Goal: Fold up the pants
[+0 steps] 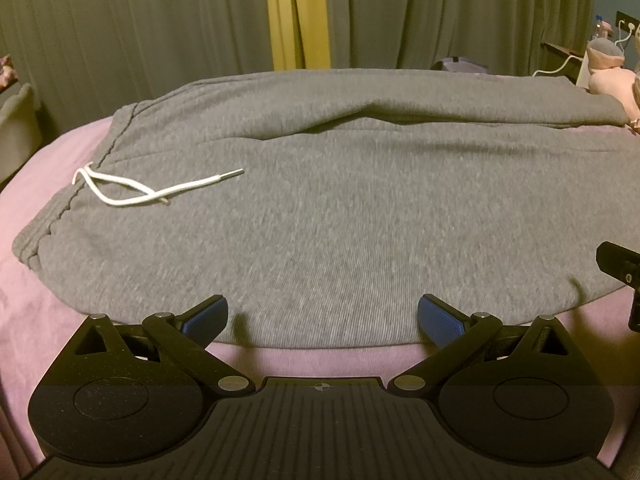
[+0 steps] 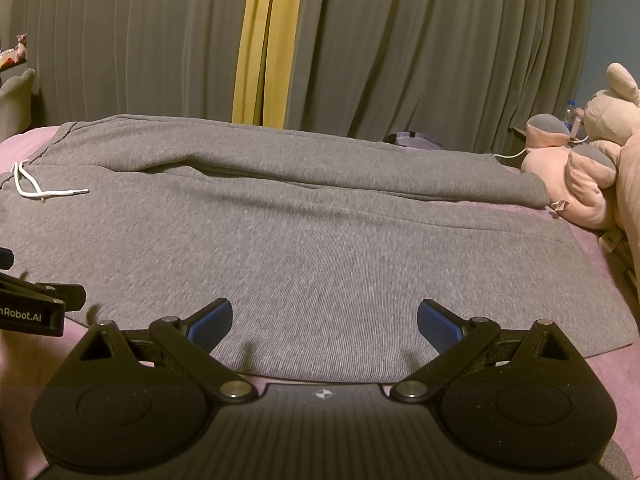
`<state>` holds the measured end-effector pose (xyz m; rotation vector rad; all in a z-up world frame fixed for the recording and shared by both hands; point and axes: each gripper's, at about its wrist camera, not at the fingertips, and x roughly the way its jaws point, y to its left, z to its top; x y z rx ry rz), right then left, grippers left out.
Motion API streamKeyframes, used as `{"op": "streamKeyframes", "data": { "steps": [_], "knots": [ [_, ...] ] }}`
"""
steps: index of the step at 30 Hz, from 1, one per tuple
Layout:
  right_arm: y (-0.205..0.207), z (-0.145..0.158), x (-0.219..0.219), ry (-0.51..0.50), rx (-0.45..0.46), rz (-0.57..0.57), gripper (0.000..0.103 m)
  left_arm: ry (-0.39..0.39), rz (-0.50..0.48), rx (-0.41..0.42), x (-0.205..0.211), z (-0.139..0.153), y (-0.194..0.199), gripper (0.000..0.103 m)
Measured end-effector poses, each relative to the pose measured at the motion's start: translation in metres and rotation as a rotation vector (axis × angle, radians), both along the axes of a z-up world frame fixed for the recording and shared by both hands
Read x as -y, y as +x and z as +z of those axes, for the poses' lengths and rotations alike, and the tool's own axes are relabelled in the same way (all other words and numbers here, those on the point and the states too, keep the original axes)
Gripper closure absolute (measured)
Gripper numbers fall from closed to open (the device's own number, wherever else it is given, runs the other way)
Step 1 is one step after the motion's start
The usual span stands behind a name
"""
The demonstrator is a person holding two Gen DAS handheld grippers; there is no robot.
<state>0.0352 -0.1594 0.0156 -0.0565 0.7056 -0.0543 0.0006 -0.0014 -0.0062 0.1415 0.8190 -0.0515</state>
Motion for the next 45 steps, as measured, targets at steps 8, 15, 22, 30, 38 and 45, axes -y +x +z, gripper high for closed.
{"op": "streamKeyframes", "data": {
  "steps": [8, 15, 22, 30, 38, 45],
  "knots": [
    [-0.0016, -0.0014, -0.0007, -0.005, -0.001, 0.004, 0.004, 0.001, -0.001, -0.005, -0.0003, -0.0002, 0.0007, 0.000],
    [-0.0013, -0.0007, -0.0013, -0.009, -0.004, 0.005, 0.004, 0.004, 0.001, -0.008, 0.0001, -0.0013, 0.0014, 0.000],
    [-0.0020, -0.0005, -0.0019, -0.011, -0.004, 0.005, 0.004, 0.004, 0.000, -0.009, 0.0002, -0.0014, 0.0016, 0.000],
    [-0.0025, -0.0005, -0.0037, -0.018, -0.005, 0.009, 0.004, 0.006, 0.001, -0.011, 0.0004, -0.0020, 0.0012, 0.000],
    [-0.0010, -0.0002, -0.0033, -0.014, -0.007, 0.007, 0.004, 0.009, 0.002, -0.013, 0.0004, -0.0026, 0.0019, 0.000],
    [-0.0010, 0.0003, -0.0018, -0.005, -0.012, 0.007, 0.004, 0.014, 0.002, -0.017, 0.0006, -0.0037, 0.0025, 0.000]
  ]
}}
